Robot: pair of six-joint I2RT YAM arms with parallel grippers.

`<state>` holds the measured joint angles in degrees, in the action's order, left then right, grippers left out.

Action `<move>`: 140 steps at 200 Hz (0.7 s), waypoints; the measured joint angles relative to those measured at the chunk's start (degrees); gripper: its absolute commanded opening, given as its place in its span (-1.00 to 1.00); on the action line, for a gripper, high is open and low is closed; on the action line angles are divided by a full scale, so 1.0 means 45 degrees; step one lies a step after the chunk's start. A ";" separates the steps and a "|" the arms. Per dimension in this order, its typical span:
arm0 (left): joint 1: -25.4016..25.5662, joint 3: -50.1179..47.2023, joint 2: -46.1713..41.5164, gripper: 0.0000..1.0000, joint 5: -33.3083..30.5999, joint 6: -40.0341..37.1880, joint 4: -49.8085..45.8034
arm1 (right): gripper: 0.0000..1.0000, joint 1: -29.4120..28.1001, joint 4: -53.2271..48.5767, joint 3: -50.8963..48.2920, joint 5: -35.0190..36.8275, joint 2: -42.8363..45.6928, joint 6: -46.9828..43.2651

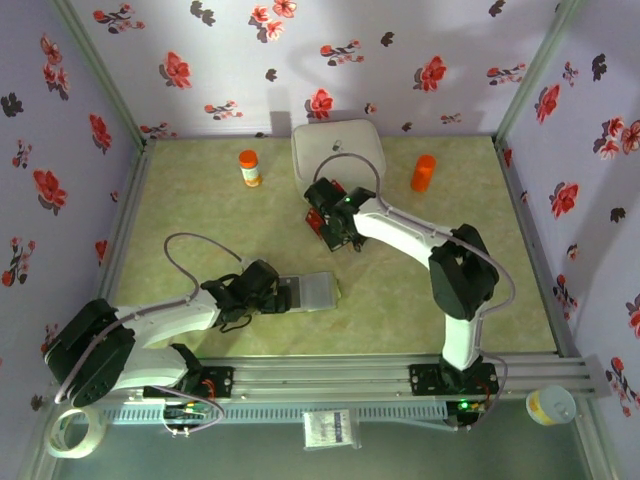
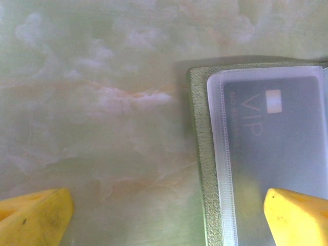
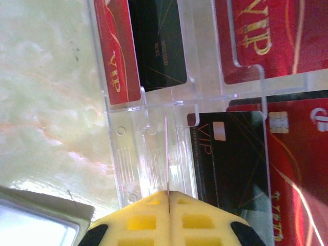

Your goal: Put the credit cards into the card holder

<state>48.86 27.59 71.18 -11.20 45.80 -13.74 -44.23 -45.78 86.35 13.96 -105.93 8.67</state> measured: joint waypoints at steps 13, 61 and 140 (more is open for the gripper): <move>0.0000 0.0000 0.0005 0.95 -0.0010 0.0005 0.0000 | -1.00 0.0000 -0.0039 0.0024 -0.0243 0.0321 -0.0024; 0.0000 0.0000 0.0000 0.95 -0.0034 0.0092 -0.0005 | -1.00 0.0000 0.1200 -0.1010 -0.2084 0.2764 0.1059; 0.0000 0.0000 0.0000 0.95 -0.0044 0.0141 -0.0049 | -1.00 -0.0199 0.9403 -0.9272 -0.5260 0.5207 0.7014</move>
<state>48.86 27.59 71.18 -11.40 46.44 -13.96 -45.12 -3.46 44.62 -9.72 -82.50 40.23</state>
